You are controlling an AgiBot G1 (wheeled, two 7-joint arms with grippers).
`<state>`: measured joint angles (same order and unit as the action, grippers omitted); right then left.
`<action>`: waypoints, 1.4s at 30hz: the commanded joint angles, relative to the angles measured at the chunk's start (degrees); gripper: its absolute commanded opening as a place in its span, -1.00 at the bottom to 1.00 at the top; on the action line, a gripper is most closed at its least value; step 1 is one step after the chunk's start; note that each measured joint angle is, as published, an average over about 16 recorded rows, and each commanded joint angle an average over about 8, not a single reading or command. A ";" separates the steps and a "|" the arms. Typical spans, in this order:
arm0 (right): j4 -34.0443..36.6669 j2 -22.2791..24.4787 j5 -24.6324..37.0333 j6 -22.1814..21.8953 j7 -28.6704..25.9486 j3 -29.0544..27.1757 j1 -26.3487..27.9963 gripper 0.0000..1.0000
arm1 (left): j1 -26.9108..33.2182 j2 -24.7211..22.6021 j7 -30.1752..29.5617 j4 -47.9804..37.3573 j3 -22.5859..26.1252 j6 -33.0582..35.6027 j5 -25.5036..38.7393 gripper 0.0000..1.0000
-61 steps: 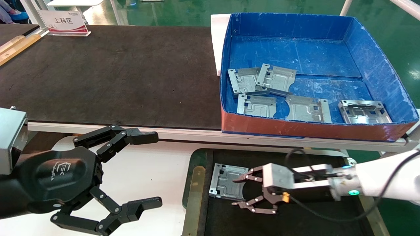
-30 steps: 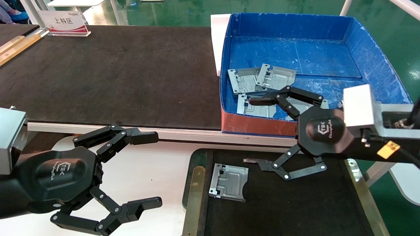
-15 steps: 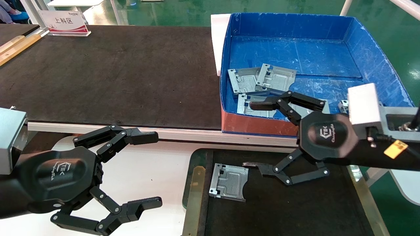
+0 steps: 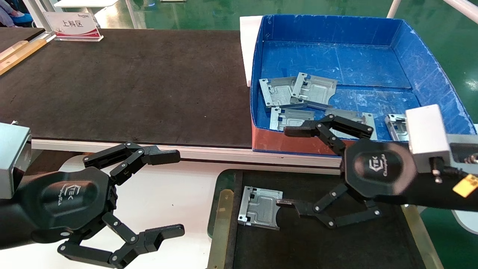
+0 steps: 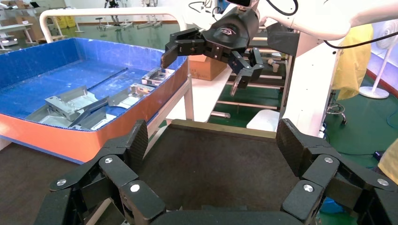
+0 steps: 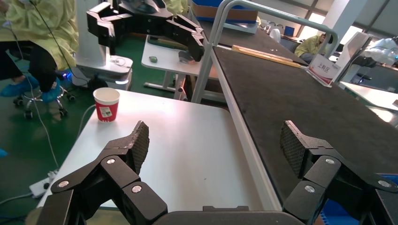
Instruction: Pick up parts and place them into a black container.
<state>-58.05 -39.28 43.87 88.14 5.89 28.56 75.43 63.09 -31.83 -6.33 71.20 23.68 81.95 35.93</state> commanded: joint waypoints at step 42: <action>-16.19 4.48 -2.15 -2.56 -17.04 -13.15 -14.51 1.00 | -0.01 0.00 0.01 -0.02 0.00 -0.02 -0.02 1.00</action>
<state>-74.12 -34.84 41.73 85.60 -11.09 15.52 61.04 63.08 -31.82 -6.32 71.19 23.68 81.94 35.91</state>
